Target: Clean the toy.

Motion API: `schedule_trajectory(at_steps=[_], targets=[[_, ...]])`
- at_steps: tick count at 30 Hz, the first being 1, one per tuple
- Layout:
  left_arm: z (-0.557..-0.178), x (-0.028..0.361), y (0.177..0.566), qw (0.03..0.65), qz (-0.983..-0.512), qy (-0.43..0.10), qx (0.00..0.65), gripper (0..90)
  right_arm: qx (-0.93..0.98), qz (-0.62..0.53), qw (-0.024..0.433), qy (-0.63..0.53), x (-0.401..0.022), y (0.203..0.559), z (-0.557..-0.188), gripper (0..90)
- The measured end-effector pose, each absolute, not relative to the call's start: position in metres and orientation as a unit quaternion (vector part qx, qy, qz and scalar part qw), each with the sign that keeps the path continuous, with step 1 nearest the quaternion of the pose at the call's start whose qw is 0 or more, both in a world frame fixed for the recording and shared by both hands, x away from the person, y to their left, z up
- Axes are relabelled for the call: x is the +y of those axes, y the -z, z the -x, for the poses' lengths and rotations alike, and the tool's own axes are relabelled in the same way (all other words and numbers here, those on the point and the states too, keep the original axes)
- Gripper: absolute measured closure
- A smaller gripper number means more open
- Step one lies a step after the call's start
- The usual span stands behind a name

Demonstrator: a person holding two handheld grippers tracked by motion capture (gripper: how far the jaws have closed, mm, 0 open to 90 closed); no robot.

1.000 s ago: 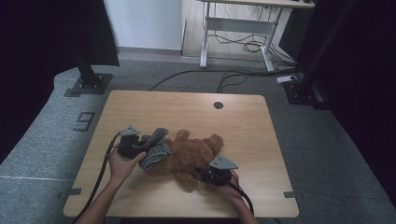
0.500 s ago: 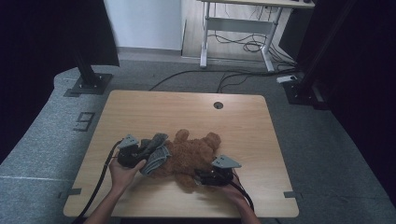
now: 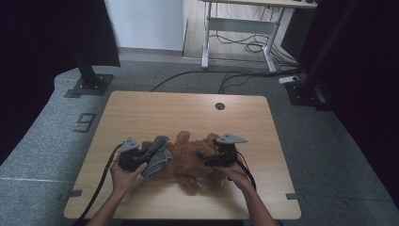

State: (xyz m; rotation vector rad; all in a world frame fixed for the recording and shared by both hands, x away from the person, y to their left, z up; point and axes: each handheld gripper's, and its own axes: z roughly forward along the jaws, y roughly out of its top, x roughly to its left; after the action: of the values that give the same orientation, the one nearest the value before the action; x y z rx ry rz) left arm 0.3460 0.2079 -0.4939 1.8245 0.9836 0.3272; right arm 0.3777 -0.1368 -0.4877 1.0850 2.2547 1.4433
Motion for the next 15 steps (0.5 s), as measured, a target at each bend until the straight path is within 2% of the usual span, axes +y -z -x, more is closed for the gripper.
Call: schedule_trajectory(at_steps=[2, 6, 9, 12, 15], targets=[[-0.346, 0.208, 0.494, 0.499, -0.754, -0.133, 0.407, 78.1, 0.779, -0.382, 0.099, -0.487, -0.133, 0.493, -0.384, 5.8], [-0.348, 0.208, 0.493, 0.500, -0.754, -0.123, 0.408, 78.0, 0.783, -0.401, 0.050, -0.473, -0.131, 0.503, -0.386, 8.9], [-0.346, 0.207, 0.493, 0.499, -0.754, -0.126, 0.408, 78.0, 0.781, -0.405, 0.047, -0.473, -0.128, 0.509, -0.383, 17.9], [-0.346, 0.205, 0.493, 0.499, -0.752, -0.130, 0.411, 78.0, 0.778, -0.397, 0.047, -0.485, -0.130, 0.511, -0.380, 32.6], [-0.347, 0.204, 0.493, 0.501, -0.749, -0.128, 0.415, 78.0, 0.777, -0.388, 0.065, -0.492, -0.130, 0.510, -0.375, 43.3]])
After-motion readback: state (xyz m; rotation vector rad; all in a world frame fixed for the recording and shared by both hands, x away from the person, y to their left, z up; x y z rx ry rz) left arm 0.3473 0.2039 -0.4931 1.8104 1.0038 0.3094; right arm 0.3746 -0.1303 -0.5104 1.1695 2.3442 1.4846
